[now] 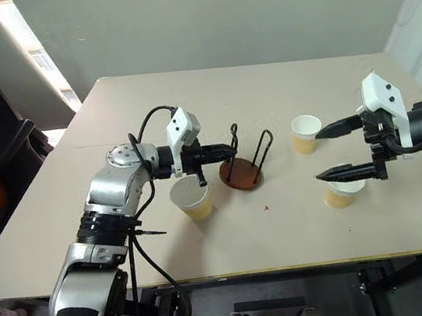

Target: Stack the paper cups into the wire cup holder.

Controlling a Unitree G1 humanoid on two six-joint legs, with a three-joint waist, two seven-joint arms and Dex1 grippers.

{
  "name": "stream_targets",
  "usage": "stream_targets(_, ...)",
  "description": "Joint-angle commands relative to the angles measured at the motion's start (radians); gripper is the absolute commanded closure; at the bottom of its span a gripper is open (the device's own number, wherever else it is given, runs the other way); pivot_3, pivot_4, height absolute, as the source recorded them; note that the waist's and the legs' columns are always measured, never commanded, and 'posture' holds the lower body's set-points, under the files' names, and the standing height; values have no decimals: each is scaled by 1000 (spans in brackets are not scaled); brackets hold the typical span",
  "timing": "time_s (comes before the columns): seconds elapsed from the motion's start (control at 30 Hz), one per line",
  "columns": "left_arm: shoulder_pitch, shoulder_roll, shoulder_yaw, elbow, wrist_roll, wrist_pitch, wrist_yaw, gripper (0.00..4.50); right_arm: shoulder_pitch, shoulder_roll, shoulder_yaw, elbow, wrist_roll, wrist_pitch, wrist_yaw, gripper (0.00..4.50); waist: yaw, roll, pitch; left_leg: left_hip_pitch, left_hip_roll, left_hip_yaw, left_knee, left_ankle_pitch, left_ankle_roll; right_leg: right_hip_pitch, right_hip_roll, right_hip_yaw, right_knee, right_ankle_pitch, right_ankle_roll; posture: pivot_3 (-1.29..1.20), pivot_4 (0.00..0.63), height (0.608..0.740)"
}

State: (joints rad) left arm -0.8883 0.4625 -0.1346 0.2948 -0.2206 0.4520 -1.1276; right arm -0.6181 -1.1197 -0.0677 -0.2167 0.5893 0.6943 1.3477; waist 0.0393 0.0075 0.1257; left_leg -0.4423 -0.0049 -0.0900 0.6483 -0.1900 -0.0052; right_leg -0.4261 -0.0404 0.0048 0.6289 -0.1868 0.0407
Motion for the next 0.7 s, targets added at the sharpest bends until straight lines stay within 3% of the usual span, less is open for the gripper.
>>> stream_targets(0.03, 34, -2, -2, -136, -38, 40, 8, 4478, 9, -29, -50, -34, 29, 1, 19, 0, 0, 0, 0, 0, 0, 0, 0, 0, 0, 0, 0, 0, 0, 0, 0, 0, 150, 740)
stream_targets(0.37, 185, -22, -65, -383, -100, 215, 58, 4478, -1, -17, -21, -24, 14, -4, -11, 0, 1, 0, 0, 4, 0, -1, 1, -4, 7, 4, 0, 0, 1, 0, 0, 0, 150, 740)
stream_targets(0.7, 313, 112, -87, -548, -168, 278, 15, 4478, 52, -51, -22, -76, 40, 6, 37, 0, -3, 0, 0, 7, 1, -1, 0, -5, 7, 5, -1, 0, 2, -2, -6, 0, 150, 740)
